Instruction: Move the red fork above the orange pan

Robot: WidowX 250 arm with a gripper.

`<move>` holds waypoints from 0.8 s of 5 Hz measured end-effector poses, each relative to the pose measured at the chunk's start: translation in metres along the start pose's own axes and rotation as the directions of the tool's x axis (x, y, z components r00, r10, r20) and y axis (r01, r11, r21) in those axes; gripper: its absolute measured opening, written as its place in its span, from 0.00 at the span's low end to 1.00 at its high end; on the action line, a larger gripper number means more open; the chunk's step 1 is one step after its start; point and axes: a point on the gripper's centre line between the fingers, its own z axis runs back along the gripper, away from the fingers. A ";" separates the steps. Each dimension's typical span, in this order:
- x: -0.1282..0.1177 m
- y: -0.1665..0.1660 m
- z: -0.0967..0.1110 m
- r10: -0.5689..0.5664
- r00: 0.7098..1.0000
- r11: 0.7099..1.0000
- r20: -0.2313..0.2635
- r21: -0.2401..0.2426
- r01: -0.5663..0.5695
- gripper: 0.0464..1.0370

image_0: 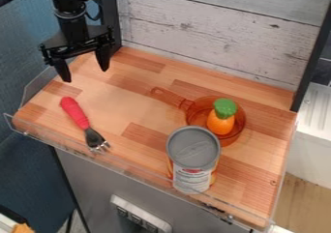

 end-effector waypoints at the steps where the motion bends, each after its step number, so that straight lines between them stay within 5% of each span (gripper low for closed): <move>1: -0.005 0.002 -0.009 -0.003 1.000 1.000 -0.031 0.016 0.004 0.96; 3: -0.007 0.017 -0.019 -0.029 0.995 0.999 -0.099 0.040 0.033 0.96; 4: -0.002 0.022 -0.021 -0.049 0.996 0.997 -0.079 0.049 0.053 0.96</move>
